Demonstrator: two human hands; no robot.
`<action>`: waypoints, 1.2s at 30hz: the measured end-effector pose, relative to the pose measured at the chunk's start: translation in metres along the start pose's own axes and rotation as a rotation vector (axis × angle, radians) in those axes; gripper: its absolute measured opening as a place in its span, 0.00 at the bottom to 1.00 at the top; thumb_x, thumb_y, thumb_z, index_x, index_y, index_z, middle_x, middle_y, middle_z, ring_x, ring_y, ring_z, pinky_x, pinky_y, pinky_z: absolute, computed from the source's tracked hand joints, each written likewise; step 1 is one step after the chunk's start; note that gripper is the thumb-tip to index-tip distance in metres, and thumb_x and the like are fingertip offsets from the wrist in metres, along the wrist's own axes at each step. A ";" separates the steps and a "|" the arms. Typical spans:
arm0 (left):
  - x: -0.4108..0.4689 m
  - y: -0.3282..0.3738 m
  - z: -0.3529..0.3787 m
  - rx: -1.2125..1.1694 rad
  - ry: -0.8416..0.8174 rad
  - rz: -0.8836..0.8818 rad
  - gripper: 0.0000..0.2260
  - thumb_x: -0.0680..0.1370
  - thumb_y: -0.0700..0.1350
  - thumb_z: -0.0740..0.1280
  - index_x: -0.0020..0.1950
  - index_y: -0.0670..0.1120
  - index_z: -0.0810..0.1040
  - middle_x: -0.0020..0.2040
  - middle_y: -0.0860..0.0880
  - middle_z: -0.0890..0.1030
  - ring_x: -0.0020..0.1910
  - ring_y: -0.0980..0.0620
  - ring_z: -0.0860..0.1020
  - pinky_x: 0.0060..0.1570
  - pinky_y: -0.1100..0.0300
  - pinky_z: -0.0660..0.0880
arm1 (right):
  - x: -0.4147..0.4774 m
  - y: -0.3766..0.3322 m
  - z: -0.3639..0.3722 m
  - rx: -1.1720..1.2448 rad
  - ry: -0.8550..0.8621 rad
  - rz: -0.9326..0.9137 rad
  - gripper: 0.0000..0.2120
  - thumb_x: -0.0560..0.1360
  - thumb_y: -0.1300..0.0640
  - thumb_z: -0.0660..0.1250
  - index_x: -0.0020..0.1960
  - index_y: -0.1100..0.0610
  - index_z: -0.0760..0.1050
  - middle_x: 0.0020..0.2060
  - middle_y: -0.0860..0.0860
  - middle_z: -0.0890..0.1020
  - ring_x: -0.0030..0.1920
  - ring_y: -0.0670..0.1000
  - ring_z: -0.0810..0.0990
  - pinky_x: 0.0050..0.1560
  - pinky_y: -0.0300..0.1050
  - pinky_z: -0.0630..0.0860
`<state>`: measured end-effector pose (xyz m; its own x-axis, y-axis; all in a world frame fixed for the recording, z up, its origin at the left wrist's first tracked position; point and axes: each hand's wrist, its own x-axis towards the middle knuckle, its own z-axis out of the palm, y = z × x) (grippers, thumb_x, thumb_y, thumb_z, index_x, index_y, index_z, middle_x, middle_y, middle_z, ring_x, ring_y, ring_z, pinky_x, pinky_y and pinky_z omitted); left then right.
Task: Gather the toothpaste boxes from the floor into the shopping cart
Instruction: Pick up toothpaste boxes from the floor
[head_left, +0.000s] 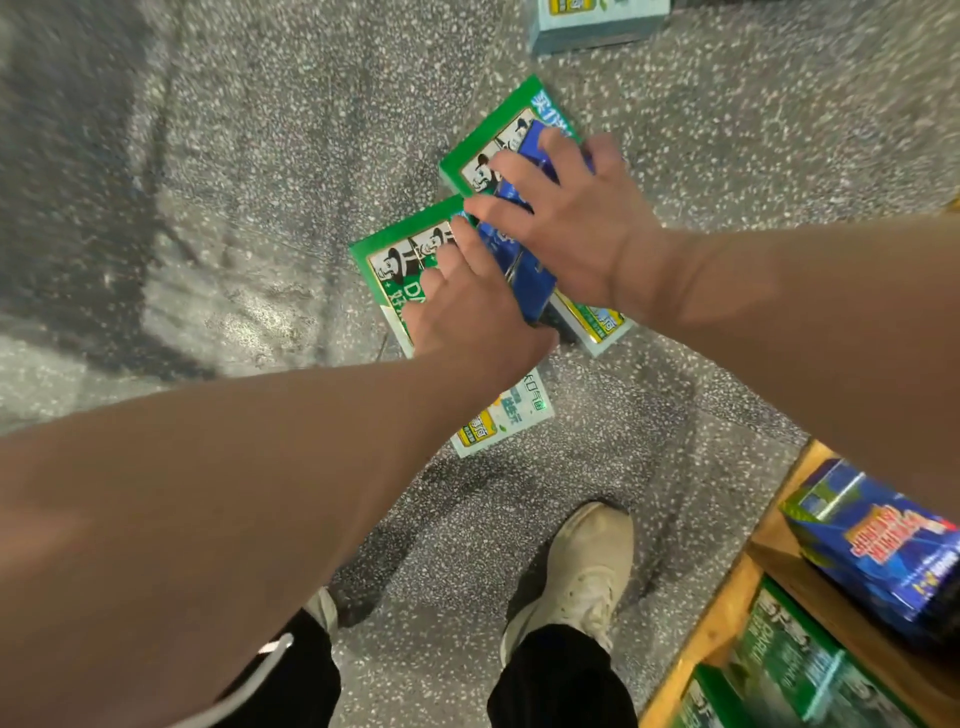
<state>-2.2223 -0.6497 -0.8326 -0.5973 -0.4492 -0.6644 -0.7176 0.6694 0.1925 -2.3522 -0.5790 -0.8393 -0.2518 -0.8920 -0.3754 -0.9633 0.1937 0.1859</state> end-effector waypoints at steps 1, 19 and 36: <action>0.000 0.001 0.002 -0.003 0.006 -0.011 0.63 0.64 0.69 0.75 0.81 0.40 0.41 0.73 0.46 0.63 0.70 0.44 0.67 0.61 0.42 0.69 | 0.000 -0.001 0.002 -0.024 0.017 -0.002 0.32 0.73 0.57 0.69 0.75 0.48 0.64 0.75 0.55 0.67 0.71 0.68 0.66 0.63 0.69 0.67; -0.025 -0.019 -0.055 0.336 0.064 0.234 0.46 0.67 0.60 0.71 0.76 0.44 0.54 0.65 0.46 0.67 0.62 0.43 0.69 0.60 0.44 0.67 | -0.027 0.005 -0.062 0.165 -0.218 -0.009 0.38 0.63 0.47 0.75 0.68 0.54 0.65 0.57 0.55 0.73 0.57 0.59 0.75 0.66 0.58 0.68; -0.277 0.002 -0.465 0.511 0.195 0.701 0.40 0.66 0.61 0.71 0.73 0.47 0.61 0.66 0.48 0.70 0.62 0.45 0.71 0.59 0.48 0.68 | -0.174 0.066 -0.545 0.316 -0.211 0.219 0.36 0.64 0.38 0.72 0.65 0.52 0.65 0.59 0.51 0.74 0.60 0.55 0.74 0.57 0.53 0.70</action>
<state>-2.2248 -0.7989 -0.3128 -0.9230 0.1012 -0.3712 0.0554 0.9897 0.1319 -2.3211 -0.6340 -0.2670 -0.4356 -0.7190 -0.5416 -0.8577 0.5140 0.0074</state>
